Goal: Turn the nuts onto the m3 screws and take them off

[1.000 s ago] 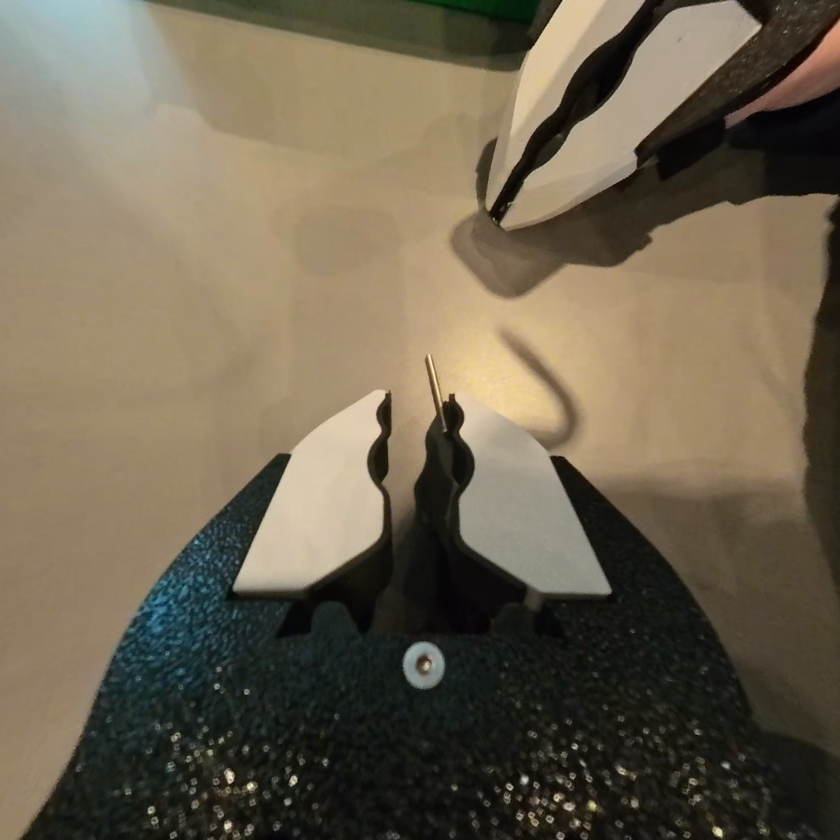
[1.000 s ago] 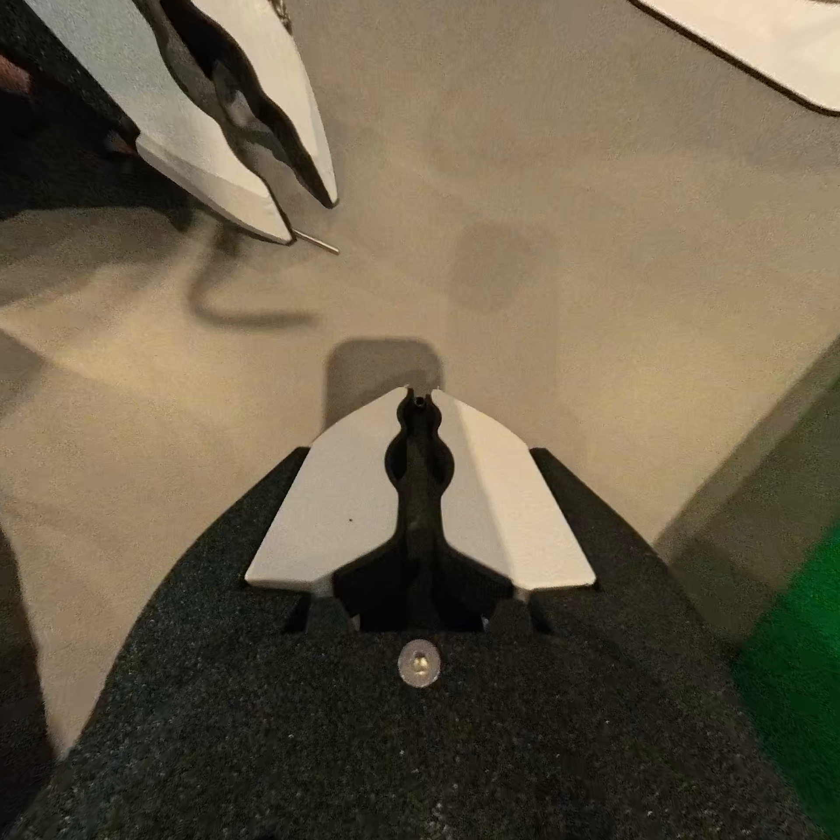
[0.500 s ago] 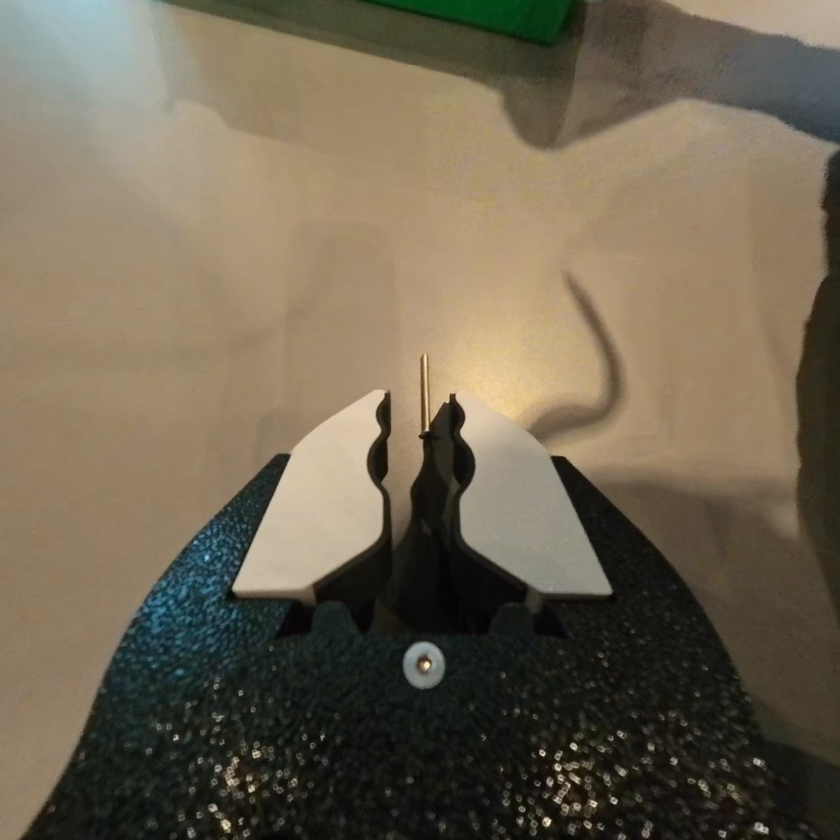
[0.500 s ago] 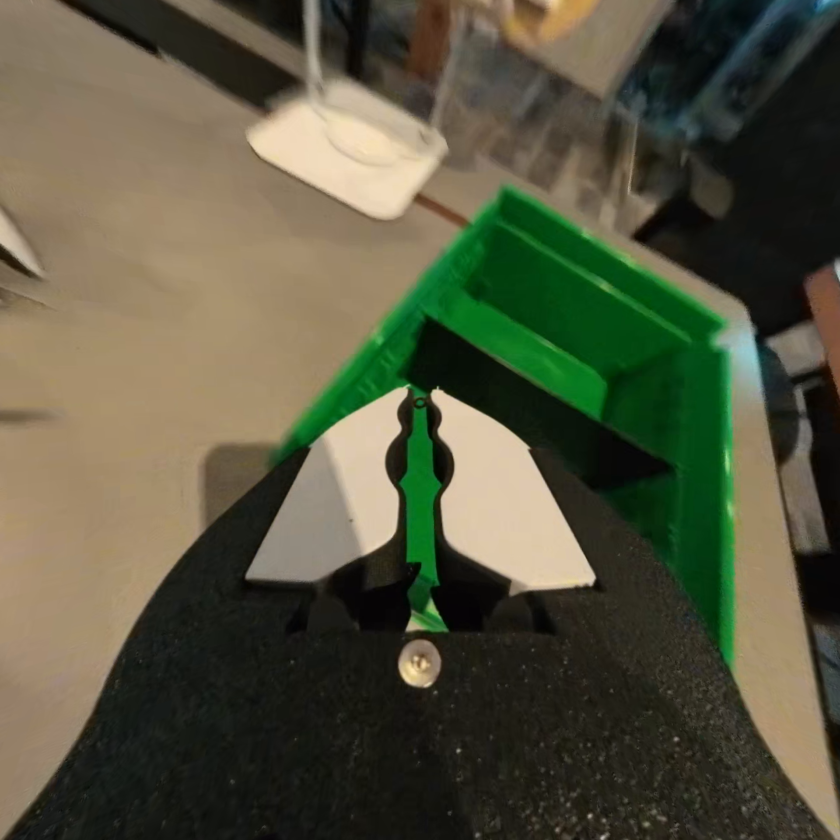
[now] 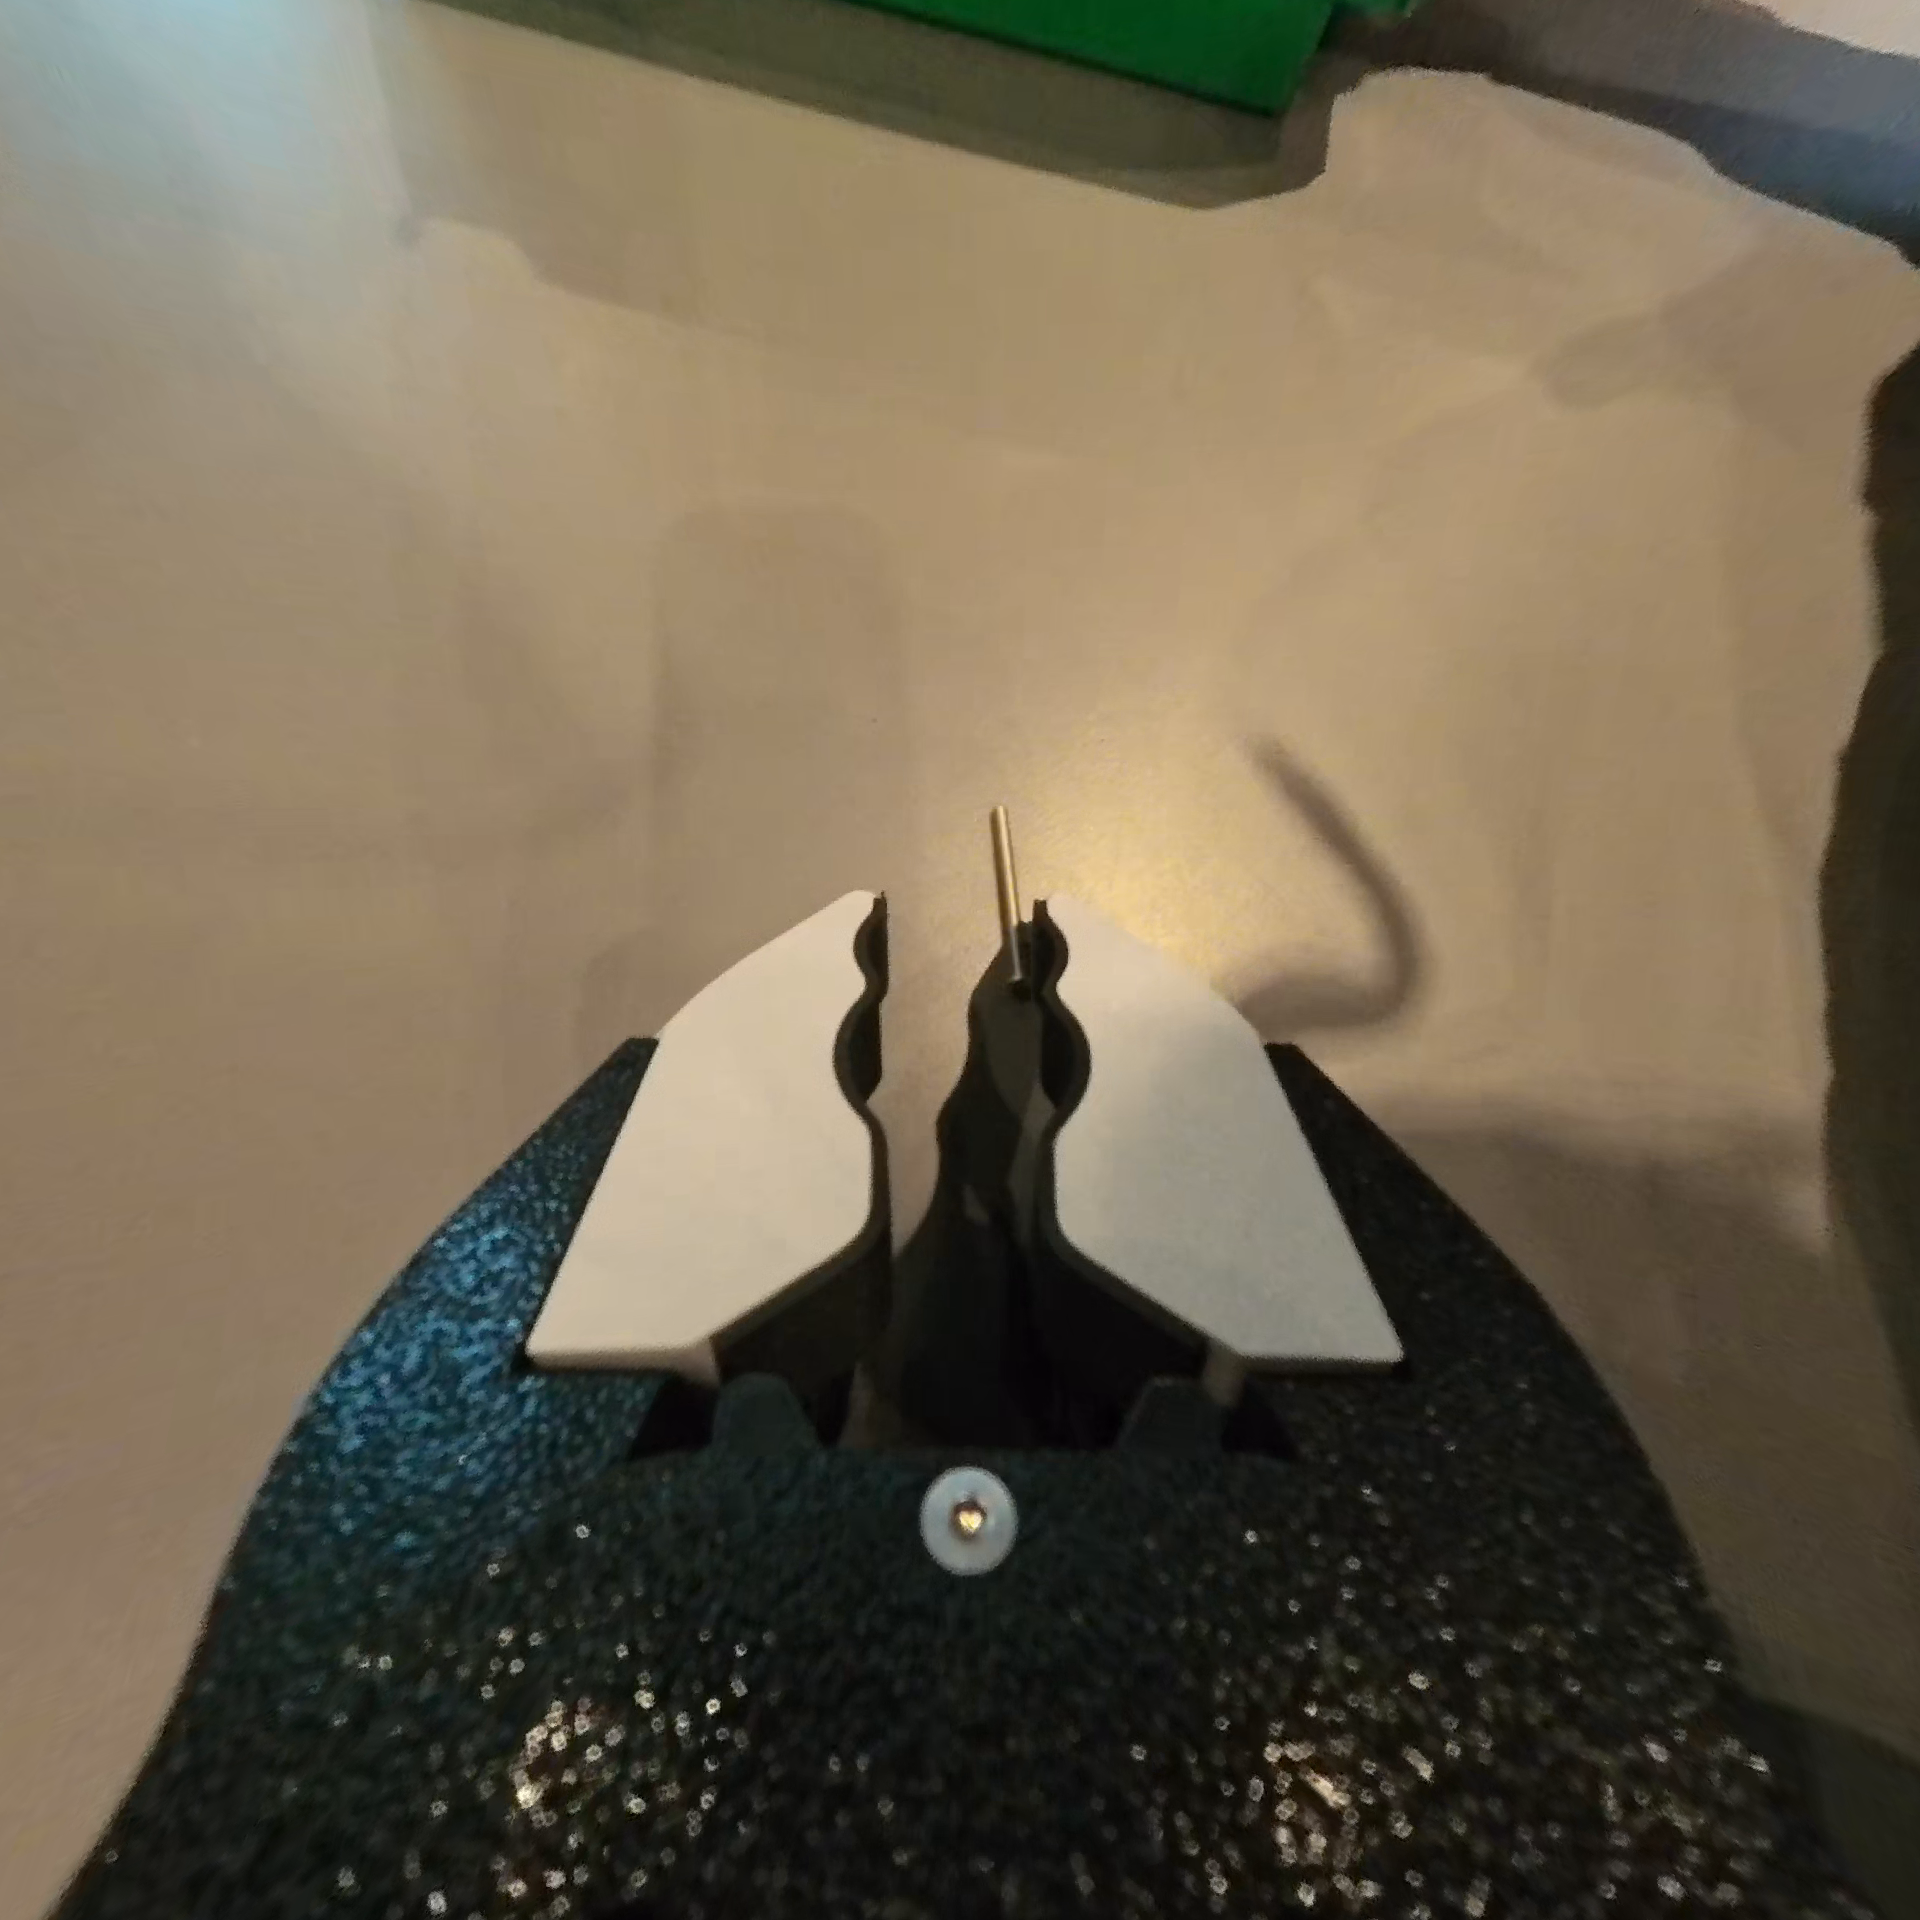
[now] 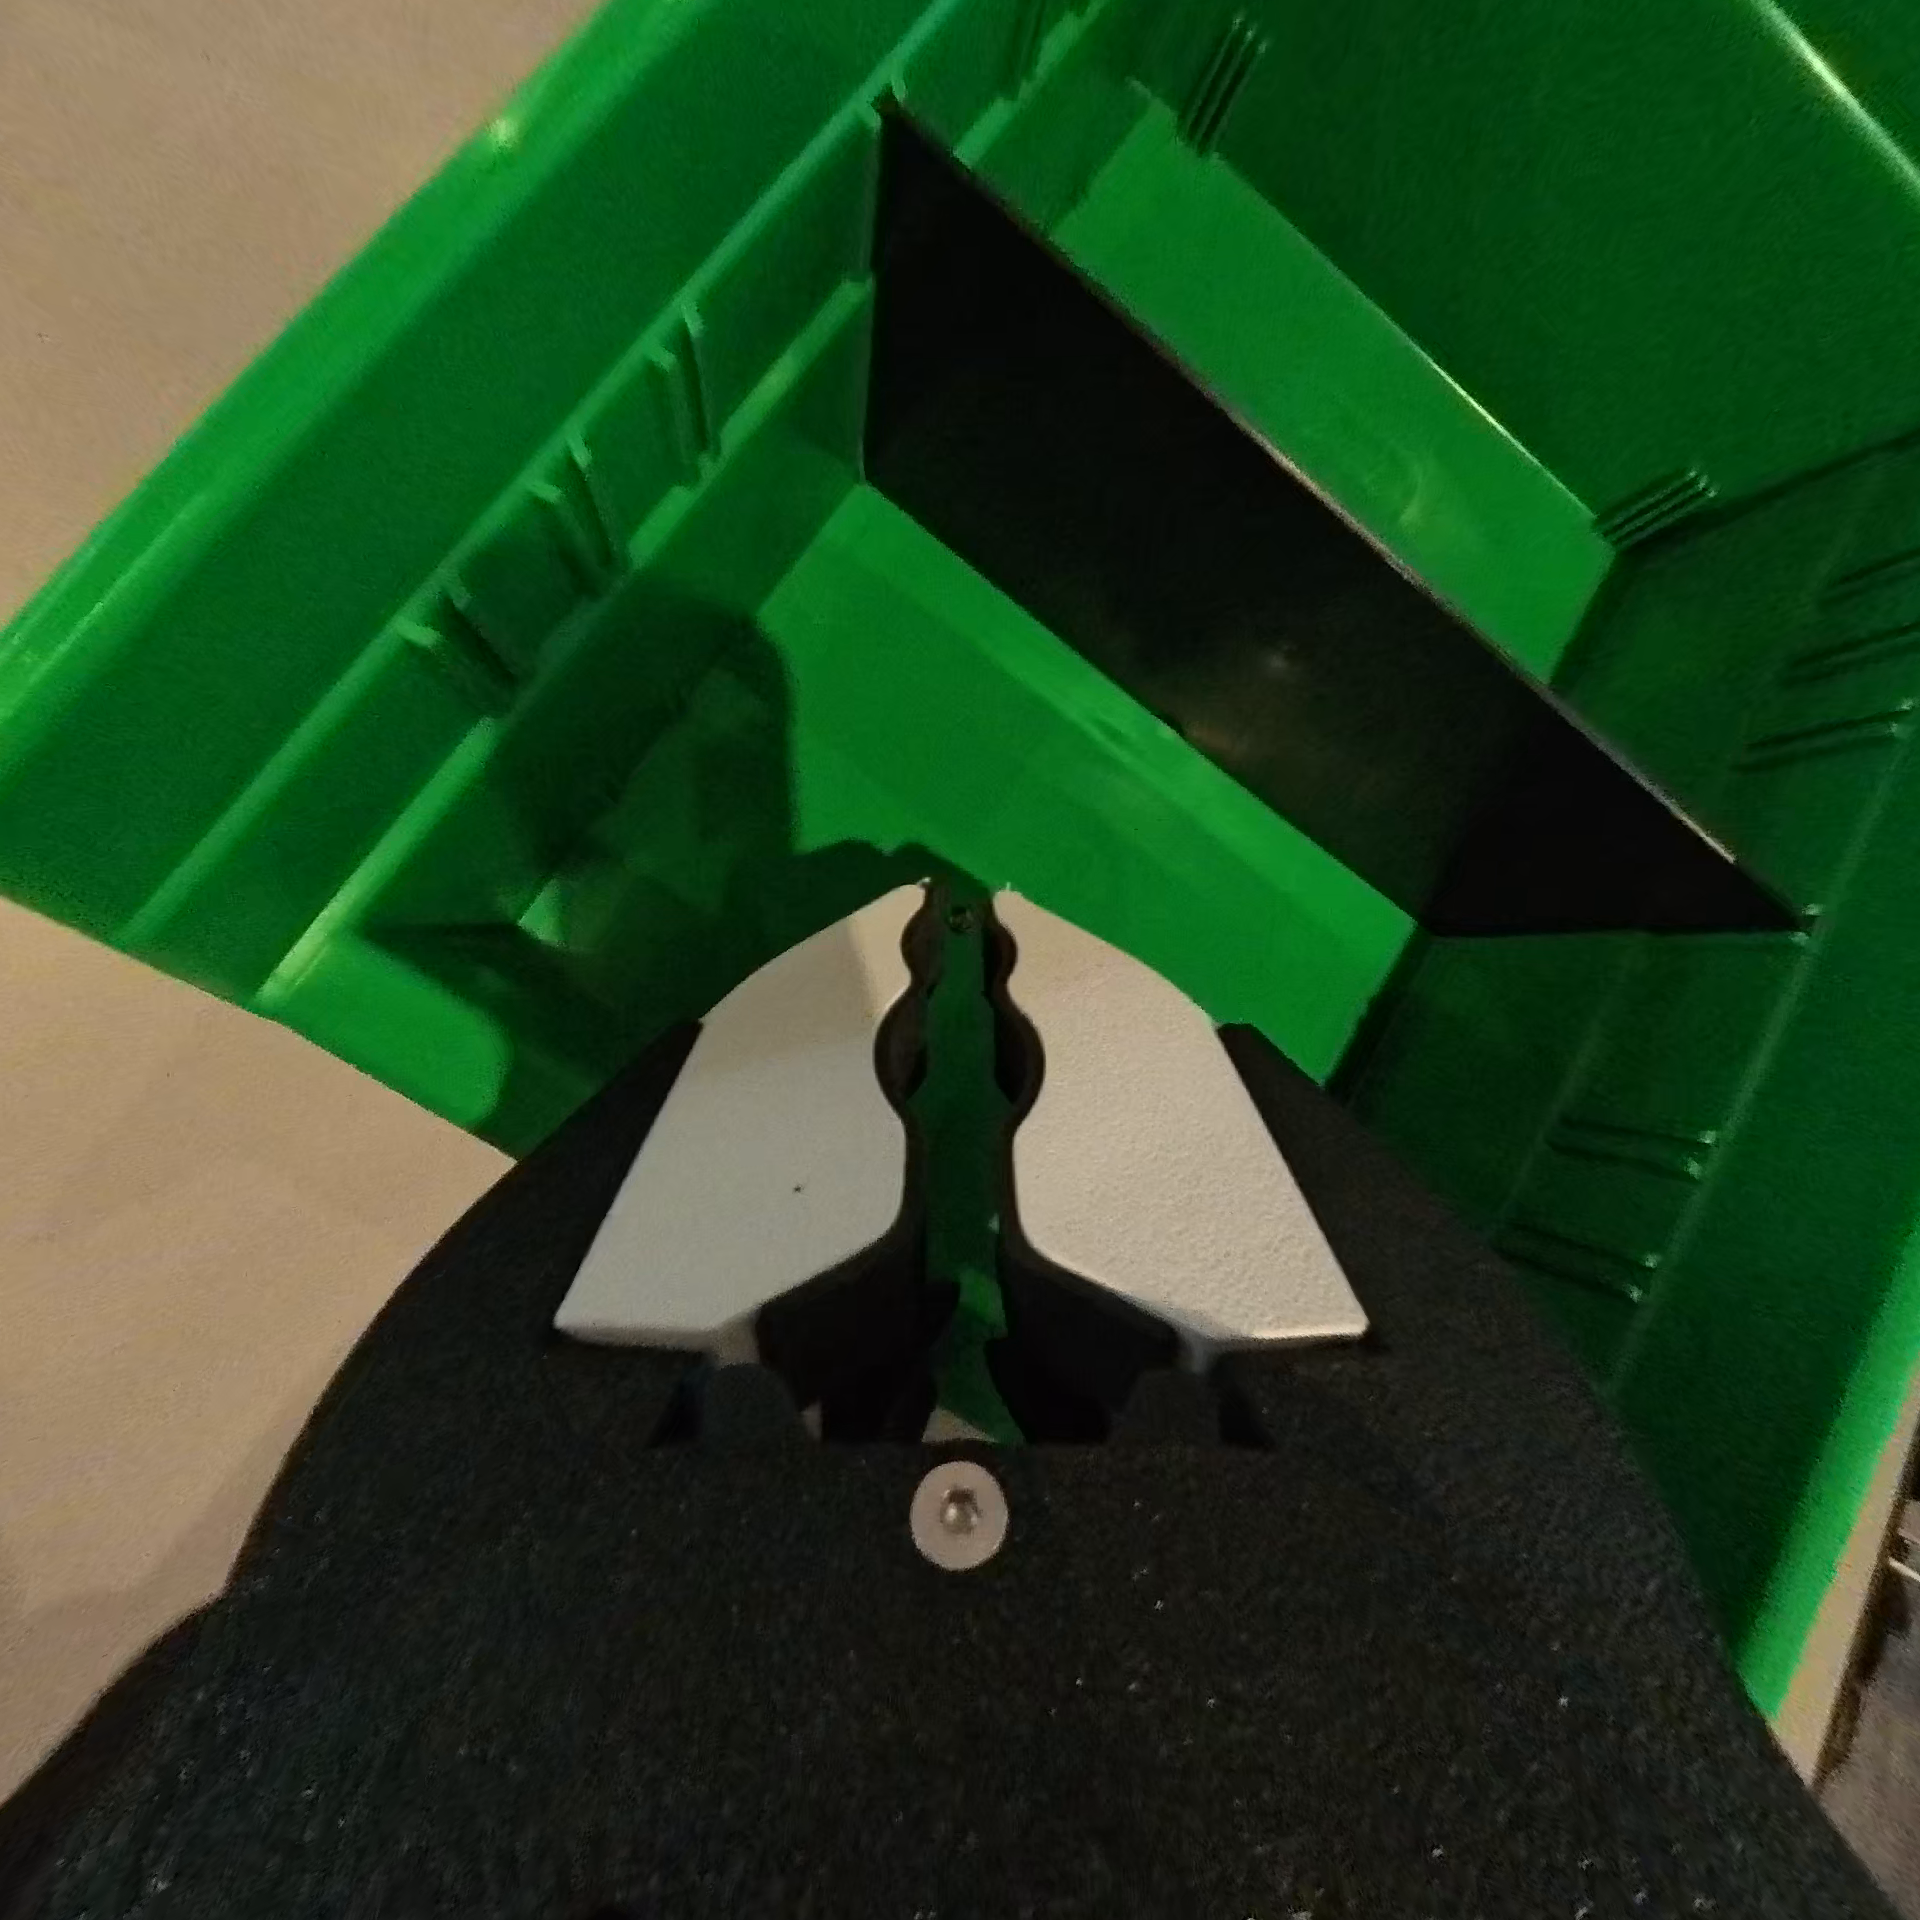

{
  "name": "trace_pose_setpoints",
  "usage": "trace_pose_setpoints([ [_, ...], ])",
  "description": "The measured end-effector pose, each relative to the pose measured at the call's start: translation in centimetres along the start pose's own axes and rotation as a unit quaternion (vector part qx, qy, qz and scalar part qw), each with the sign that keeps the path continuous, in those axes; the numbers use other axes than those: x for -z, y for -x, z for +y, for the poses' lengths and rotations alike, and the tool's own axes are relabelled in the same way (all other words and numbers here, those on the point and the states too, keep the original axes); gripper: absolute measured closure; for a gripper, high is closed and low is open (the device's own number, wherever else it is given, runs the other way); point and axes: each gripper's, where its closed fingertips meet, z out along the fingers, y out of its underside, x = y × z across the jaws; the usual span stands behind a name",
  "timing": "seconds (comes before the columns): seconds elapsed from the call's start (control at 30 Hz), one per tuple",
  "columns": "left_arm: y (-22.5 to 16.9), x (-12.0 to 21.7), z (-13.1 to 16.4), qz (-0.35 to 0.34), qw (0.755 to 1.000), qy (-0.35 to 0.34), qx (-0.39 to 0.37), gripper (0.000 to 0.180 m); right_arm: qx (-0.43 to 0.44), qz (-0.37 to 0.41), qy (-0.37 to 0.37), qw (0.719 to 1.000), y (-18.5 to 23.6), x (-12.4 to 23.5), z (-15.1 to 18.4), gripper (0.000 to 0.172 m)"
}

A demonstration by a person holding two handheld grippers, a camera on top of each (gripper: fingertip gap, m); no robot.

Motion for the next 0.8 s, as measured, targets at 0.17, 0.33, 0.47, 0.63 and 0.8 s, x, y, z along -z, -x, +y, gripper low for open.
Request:
trace_pose_setpoints([
  [0.17, 0.0, 0.0, 0.0, 0.001, 1.0, 0.0, 0.002, 0.154, -0.014, -0.007, -0.001, 1.0, 0.0, 0.0, 0.0, 0.163],
  [0.33, 0.4, 0.1, 0.0, -0.009, 1.0, -0.002, 0.011, 0.153, -0.036, 0.02, -0.06, 0.997, -0.8, 2.6, -2.2, 0.164],
  [0.47, 1.1, 0.5, -0.4, -0.03, 0.999, -0.02, 0.017, 0.153, -0.004, -0.035, -0.212, 0.977, 3.2, 8.0, -9.3, 0.166],
  [0.63, 2.6, 1.9, -1.5, -0.078, 0.994, -0.076, 0.021, 0.153, 0.098, -0.2, -0.313, 0.923, 14.1, 10.3, -15.8, 0.163],
  [0.8, 3.9, 3.9, -2.6, -0.128, 0.981, -0.143, 0.007, 0.156, 0.187, -0.314, -0.27, 0.891, 23.0, 2.9, -16.2, 0.16],
])
